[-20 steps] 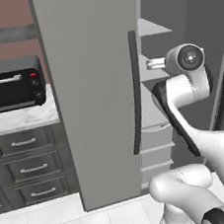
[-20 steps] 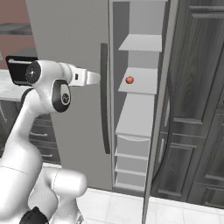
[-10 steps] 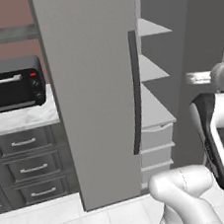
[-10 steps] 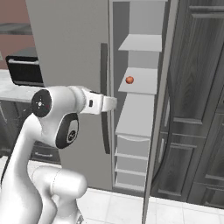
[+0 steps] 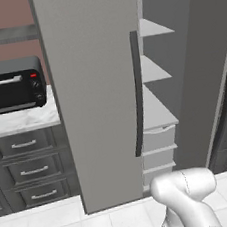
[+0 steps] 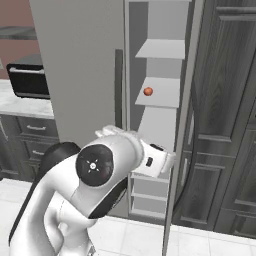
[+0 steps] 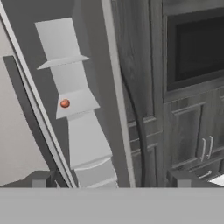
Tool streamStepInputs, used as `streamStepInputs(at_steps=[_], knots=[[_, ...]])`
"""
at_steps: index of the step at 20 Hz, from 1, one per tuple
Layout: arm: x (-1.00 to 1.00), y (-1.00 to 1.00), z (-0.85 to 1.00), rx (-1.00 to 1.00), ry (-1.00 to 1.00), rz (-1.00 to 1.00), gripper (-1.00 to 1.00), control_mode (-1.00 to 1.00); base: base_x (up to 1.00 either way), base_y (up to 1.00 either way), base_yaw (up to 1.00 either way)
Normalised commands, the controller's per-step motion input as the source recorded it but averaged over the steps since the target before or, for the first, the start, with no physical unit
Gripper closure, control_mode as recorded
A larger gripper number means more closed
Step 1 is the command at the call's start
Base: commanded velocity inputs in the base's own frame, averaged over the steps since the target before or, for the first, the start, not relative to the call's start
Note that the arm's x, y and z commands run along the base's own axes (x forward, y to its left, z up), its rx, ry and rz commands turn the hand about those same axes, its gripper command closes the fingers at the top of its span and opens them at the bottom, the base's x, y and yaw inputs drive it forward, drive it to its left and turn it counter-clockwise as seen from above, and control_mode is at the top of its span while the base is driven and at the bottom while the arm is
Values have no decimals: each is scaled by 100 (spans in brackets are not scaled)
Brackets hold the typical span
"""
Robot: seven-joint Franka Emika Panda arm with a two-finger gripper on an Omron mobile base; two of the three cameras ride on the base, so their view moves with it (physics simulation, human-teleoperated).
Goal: Pick up the frozen steak from the freezer, place it on any shelf in the fridge, and close the fridge and freezer doors when done.
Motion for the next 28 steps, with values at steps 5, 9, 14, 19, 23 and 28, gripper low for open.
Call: streamStepInputs(at_steps=[5,9,14,19,23,28], knots=[[2,-100,-3,13,5,0,-100,-100,0,0,0],[53,-97,-4,5,1,4,-100,-100,0,0,0],[60,-69,-15,1,1,0,-100,-100,0,0,0],[64,-60,-41,0,0,0,-100,-100,0,0,0],[70,-27,-52,0,0,0,-100,-100,0,0,0],[69,-3,-31,0,-1,0,-100,-100,0,0,0]])
